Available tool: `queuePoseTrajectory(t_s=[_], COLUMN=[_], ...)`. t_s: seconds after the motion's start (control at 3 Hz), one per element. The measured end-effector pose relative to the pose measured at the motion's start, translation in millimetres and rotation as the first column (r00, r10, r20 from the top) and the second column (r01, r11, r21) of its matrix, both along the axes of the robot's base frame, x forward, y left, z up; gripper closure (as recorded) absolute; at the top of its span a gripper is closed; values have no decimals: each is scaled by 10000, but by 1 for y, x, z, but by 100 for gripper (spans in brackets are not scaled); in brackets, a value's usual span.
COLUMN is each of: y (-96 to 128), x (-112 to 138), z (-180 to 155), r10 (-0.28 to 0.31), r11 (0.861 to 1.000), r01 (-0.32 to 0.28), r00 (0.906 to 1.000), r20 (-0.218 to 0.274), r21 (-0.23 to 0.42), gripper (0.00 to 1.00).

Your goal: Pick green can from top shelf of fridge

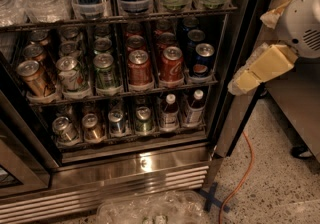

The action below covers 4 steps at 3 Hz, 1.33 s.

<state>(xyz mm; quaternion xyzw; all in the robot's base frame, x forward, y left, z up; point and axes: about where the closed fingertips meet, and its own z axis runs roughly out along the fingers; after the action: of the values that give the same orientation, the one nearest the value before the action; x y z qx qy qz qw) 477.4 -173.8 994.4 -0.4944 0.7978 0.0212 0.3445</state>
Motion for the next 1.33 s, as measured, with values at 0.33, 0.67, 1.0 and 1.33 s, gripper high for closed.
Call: queuePoseTrajectory(t_s=[0.33,0.67,1.0,1.33], y=[8,27,51,50], x=[14,27,32,44], z=[3,5,3,14], r10=[-765,-2238,-3417,-3835], r11=[9943,9417,8486,8160], r01=[754,2164,3262,3418], r00=[9970,9746,9390,9235], r20=[113,-5,-392,-58], r21=[753,2577,4164,4661], gripper=[0,0,0,0])
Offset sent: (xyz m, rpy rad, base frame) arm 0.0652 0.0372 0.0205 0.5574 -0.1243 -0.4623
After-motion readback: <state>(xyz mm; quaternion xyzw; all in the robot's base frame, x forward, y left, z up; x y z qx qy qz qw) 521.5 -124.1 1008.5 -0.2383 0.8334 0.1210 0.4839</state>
